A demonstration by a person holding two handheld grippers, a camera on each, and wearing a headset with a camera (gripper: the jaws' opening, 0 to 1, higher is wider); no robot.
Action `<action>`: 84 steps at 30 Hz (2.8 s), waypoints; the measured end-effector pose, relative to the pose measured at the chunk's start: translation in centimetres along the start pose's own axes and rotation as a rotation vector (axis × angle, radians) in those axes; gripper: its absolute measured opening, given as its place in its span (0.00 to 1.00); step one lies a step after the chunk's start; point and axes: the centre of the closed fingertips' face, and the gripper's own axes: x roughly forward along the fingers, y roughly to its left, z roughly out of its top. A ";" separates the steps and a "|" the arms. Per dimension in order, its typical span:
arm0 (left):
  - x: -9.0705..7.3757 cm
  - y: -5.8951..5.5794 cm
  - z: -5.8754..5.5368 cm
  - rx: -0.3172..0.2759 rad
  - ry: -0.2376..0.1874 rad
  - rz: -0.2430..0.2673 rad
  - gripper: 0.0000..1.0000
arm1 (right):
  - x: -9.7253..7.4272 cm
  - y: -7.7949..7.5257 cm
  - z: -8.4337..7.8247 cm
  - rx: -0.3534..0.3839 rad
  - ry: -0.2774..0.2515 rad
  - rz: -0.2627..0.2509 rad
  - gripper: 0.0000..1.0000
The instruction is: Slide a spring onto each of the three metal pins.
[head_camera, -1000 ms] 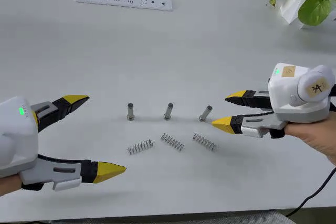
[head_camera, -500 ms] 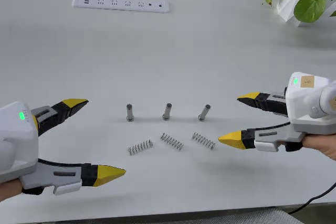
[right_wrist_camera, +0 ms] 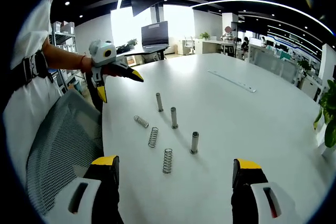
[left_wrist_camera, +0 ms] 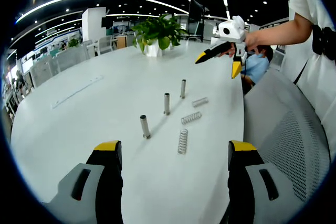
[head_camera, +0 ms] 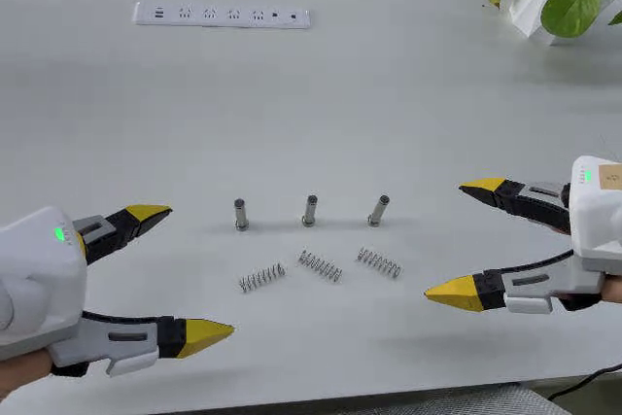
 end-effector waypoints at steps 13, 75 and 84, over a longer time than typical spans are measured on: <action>2.2 -0.8 -2.2 0.001 0.210 -0.038 0.46 | -0.5 0.1 -0.9 0.005 -0.005 -0.001 0.88; 6.6 -1.2 -5.2 0.089 0.534 -0.042 0.07 | -0.8 0.5 -2.0 0.037 -0.012 -0.021 0.80; 5.6 -1.5 -3.8 0.026 0.445 -0.041 0.07 | -0.7 1.1 -1.1 0.026 -0.019 -0.008 0.79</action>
